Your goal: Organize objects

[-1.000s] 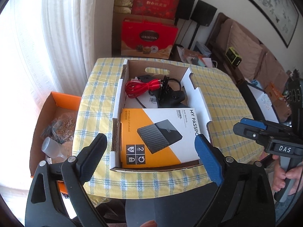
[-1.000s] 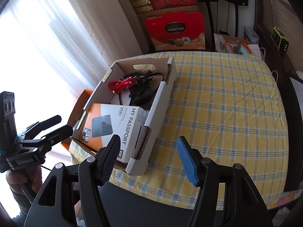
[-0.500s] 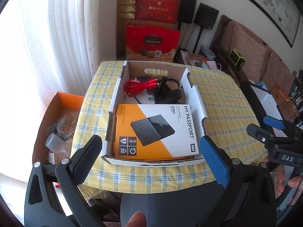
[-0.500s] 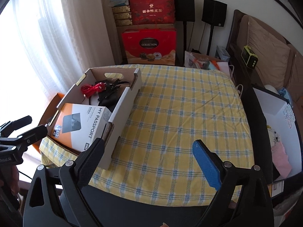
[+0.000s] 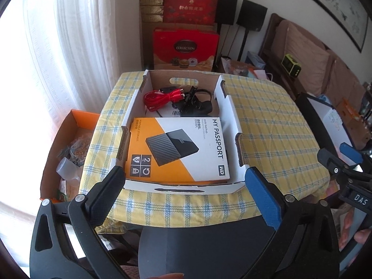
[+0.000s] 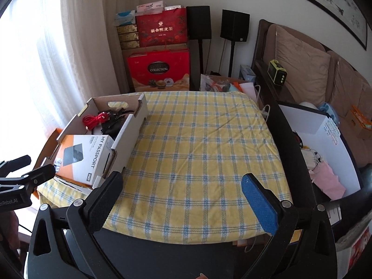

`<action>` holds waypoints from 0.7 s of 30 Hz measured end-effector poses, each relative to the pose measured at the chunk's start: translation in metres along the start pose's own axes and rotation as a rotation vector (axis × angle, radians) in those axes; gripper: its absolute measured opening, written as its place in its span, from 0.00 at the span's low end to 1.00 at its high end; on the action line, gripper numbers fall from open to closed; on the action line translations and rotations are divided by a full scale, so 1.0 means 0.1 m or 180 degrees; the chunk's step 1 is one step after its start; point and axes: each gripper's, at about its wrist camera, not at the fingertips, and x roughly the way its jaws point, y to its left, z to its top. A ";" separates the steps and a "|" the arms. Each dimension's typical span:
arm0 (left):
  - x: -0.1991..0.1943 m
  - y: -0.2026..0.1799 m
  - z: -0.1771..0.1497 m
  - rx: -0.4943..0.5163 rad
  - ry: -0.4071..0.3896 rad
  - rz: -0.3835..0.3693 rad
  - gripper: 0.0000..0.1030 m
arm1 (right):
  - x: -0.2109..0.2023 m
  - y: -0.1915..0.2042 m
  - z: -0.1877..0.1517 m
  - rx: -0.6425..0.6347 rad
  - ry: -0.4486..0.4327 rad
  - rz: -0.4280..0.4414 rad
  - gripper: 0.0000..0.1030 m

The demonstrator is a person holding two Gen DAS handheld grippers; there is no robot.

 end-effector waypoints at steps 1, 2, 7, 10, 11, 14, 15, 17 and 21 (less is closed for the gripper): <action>-0.01 -0.03 -0.01 0.0026 -0.0012 0.0030 1.00 | -0.01 -0.02 -0.02 0.0021 0.0003 -0.0006 0.99; -0.03 -0.06 -0.03 0.0045 -0.0018 0.0051 1.00 | -0.01 -0.04 -0.04 0.0042 0.0009 -0.0009 0.99; -0.08 -0.11 -0.09 0.0057 -0.0052 0.0059 1.00 | -0.03 -0.12 -0.13 0.0094 0.0024 -0.0090 0.99; -0.12 -0.14 -0.12 0.0063 -0.0118 0.0133 1.00 | -0.04 -0.15 -0.16 0.0106 0.0014 -0.0152 0.99; -0.13 -0.14 -0.12 0.0048 -0.0127 0.0131 1.00 | -0.04 -0.16 -0.16 0.0110 0.0010 -0.0165 0.99; -0.14 -0.14 -0.14 0.0017 -0.0107 0.0105 1.00 | -0.04 -0.15 -0.17 0.0102 0.0015 -0.0187 0.99; -0.14 -0.13 -0.14 0.0012 -0.0111 0.0113 1.00 | -0.05 -0.15 -0.17 0.0103 0.0002 -0.0198 0.99; -0.15 -0.13 -0.15 0.0012 -0.0136 0.0143 1.00 | -0.07 -0.14 -0.17 0.0106 -0.0024 -0.0210 0.99; -0.18 -0.14 -0.15 0.0022 -0.0190 0.0178 1.00 | -0.08 -0.13 -0.17 0.0130 -0.0028 -0.0213 0.99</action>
